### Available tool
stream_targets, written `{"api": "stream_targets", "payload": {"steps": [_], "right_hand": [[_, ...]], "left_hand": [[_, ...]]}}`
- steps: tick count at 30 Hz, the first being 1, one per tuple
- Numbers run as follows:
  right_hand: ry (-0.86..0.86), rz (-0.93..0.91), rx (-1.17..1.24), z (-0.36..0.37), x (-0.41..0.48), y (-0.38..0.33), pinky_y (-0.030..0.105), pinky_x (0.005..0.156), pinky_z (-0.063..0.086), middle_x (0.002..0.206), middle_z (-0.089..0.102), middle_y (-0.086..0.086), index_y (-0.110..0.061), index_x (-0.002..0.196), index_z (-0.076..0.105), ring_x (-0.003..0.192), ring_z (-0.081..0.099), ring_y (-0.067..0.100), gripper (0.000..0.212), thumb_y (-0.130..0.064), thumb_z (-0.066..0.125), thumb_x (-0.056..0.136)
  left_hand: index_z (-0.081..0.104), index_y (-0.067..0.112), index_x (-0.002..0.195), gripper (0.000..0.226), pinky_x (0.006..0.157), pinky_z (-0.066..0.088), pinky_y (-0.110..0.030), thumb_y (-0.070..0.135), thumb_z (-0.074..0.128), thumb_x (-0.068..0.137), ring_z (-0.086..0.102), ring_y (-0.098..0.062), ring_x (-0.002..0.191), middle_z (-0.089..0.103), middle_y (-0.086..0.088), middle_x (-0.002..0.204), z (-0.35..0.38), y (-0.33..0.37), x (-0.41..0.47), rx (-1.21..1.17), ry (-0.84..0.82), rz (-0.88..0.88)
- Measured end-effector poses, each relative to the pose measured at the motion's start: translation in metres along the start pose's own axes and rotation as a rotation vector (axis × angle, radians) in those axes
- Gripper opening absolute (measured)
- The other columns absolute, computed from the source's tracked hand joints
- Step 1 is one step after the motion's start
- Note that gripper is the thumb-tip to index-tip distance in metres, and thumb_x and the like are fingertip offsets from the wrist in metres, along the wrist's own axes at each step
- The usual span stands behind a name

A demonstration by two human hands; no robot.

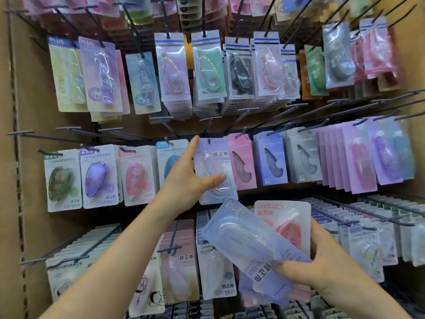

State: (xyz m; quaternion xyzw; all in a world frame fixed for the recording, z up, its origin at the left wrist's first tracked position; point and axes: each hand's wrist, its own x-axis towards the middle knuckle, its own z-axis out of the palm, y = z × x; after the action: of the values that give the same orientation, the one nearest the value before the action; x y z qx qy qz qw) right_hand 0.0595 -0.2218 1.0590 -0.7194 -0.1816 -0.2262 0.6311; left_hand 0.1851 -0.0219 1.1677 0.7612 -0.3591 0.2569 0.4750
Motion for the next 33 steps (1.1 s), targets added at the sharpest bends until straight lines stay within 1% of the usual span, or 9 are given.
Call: {"api": "stream_targets", "payload": {"steps": [3,6,8,12,14,17,21,27,33], "right_hand": [[-0.002,0.0,-0.019,-0.002,0.001,0.002,0.026,0.069,0.059,0.092,0.075,0.0,-0.032,0.116,0.057,0.085,0.073,0.021,0.066,-0.009,0.077,0.057],[-0.02,-0.035,0.023,0.0,0.002,-0.001,0.033,0.075,0.06,0.098,0.074,0.0,-0.044,0.118,0.057,0.09,0.072,0.024,0.072,-0.006,0.075,0.061],[-0.033,-0.069,0.064,0.002,0.004,-0.004,0.03,0.074,0.06,0.103,0.073,-0.002,-0.057,0.106,0.06,0.093,0.072,0.022,0.07,-0.004,0.073,0.062],[-0.039,-0.077,0.138,0.001,0.006,-0.002,0.03,0.075,0.059,0.111,0.072,-0.001,-0.056,0.109,0.062,0.1,0.07,0.022,0.072,-0.001,0.071,0.063],[-0.04,-0.064,0.177,0.0,0.008,-0.001,0.031,0.076,0.059,0.114,0.072,0.001,-0.053,0.112,0.062,0.102,0.07,0.024,0.072,-0.001,0.072,0.062],[-0.02,-0.055,0.215,-0.002,0.011,0.002,0.028,0.072,0.058,0.114,0.072,0.003,-0.049,0.11,0.065,0.101,0.071,0.025,0.069,-0.001,0.073,0.062],[0.016,-0.031,0.254,-0.006,0.012,0.006,0.032,0.072,0.06,0.109,0.074,0.006,-0.044,0.105,0.067,0.097,0.071,0.029,0.063,-0.001,0.072,0.06],[0.103,-0.001,0.261,-0.011,0.014,0.012,0.039,0.077,0.055,0.109,0.073,0.008,-0.037,0.108,0.066,0.098,0.071,0.031,0.06,-0.004,0.072,0.059],[0.134,0.006,0.237,-0.01,0.016,0.014,0.039,0.072,0.055,0.107,0.074,0.01,-0.031,0.108,0.065,0.093,0.071,0.032,0.055,-0.007,0.072,0.059]], "left_hand": [[0.008,0.038,0.155,0.105,0.111,0.038,-0.034,0.037,0.079,0.078,0.046,-0.015,0.134,0.042,0.006,0.152,-0.001,-0.005,0.005,0.086,-0.021,-0.027],[0.005,0.036,0.155,0.105,0.104,0.044,-0.035,0.049,0.075,0.078,0.049,-0.021,0.13,0.045,0.003,0.15,-0.001,-0.006,0.008,0.281,-0.015,-0.043],[0.008,0.032,0.155,0.104,0.094,0.045,-0.037,0.059,0.071,0.078,0.052,-0.027,0.123,0.051,-0.004,0.141,0.0,-0.004,0.012,0.578,0.025,-0.02],[0.041,0.02,0.141,0.089,0.074,0.049,-0.039,0.057,0.079,0.069,0.049,-0.031,0.106,0.047,-0.01,0.116,0.004,-0.006,0.008,1.023,0.224,0.218],[0.058,0.016,0.128,0.072,0.071,0.052,-0.043,0.045,0.081,0.066,0.053,-0.037,0.105,0.054,-0.016,0.119,0.011,-0.016,0.007,1.078,0.285,0.441],[0.067,0.015,0.12,0.057,0.077,0.053,-0.049,0.043,0.048,0.074,0.058,-0.042,0.111,0.06,-0.022,0.126,0.022,-0.021,0.01,1.157,0.236,0.54],[0.067,0.013,0.116,0.068,0.08,0.055,-0.047,0.034,0.086,0.054,0.06,-0.043,0.111,0.059,-0.025,0.126,0.029,-0.032,0.021,1.25,0.143,0.516],[0.062,0.015,0.12,0.068,0.061,0.058,-0.042,0.039,0.088,0.062,0.047,-0.038,0.127,0.051,-0.018,0.136,0.03,-0.035,0.034,1.206,0.055,0.414],[0.044,0.023,0.138,0.054,0.092,0.051,-0.038,0.034,0.066,0.09,0.014,-0.028,0.146,0.017,-0.009,0.159,0.031,-0.043,0.043,1.167,-0.014,0.384]]}}
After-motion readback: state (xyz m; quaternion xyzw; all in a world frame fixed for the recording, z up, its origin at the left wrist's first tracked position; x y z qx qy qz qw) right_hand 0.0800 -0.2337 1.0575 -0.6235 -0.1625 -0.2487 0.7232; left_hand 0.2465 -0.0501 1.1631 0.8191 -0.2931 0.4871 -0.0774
